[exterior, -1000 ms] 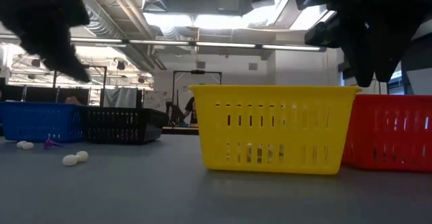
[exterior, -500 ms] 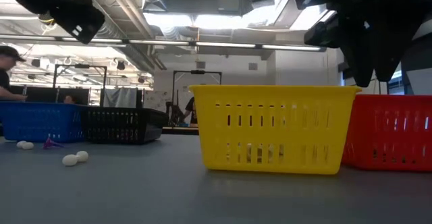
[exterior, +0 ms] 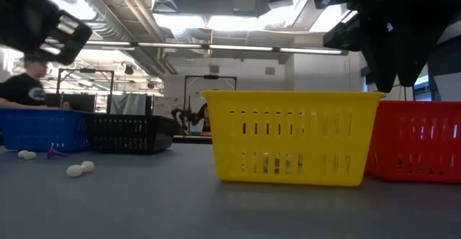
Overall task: Sort Halloween decoration
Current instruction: Put the witch hat toy into the black bin
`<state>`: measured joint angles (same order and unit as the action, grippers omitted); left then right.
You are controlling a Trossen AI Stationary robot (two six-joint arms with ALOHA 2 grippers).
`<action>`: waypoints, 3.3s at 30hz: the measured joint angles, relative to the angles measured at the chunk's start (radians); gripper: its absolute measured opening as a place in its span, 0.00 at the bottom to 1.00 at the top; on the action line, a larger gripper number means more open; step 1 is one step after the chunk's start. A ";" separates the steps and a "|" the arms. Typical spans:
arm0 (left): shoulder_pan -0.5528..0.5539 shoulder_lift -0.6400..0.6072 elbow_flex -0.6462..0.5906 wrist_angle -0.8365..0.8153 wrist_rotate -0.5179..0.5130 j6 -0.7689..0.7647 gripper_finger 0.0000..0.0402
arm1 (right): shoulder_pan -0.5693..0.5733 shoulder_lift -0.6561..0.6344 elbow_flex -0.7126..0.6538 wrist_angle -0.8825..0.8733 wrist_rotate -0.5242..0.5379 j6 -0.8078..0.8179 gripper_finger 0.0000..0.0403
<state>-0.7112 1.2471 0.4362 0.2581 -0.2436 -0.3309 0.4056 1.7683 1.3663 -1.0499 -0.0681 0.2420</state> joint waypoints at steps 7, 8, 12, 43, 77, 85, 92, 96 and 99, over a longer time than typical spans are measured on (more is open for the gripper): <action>-0.045 0.104 0.000 -0.001 -0.001 0.000 0.26 | 0.000 0.000 0.000 0.013 0.000 0.000 0.28; -0.046 0.116 0.000 -0.001 -0.001 0.000 0.26 | 0.000 0.000 0.000 0.013 0.000 0.000 0.28; -0.045 0.163 0.000 -0.001 -0.012 0.000 0.26 | 0.000 0.000 0.000 0.013 0.000 0.000 0.28; -0.042 0.322 0.001 0.026 -0.068 -0.002 0.19 | 0.000 0.000 0.000 0.012 0.000 0.000 0.28; -0.042 0.229 -0.003 0.054 -0.067 -0.008 0.12 | 0.000 0.000 0.000 0.012 0.000 0.000 0.28; -0.032 0.181 -0.002 0.056 -0.140 -0.008 0.12 | 0.000 0.000 0.000 0.012 0.000 0.000 0.28; 0.026 0.133 -0.001 0.056 -0.185 0.000 0.12 | 0.000 0.000 0.000 0.012 0.000 -0.001 0.28; 0.071 0.120 -0.001 0.056 -0.241 0.001 0.12 | 0.000 0.000 0.000 0.012 0.000 -0.002 0.28; 0.108 0.119 -0.001 0.056 -0.292 0.002 0.12 | 0.000 0.000 0.000 0.012 0.000 -0.002 0.28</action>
<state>-0.6031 1.3659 0.4351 0.3137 -0.5356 -0.3294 0.4053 1.7687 1.3663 -1.0378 -0.0681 0.2401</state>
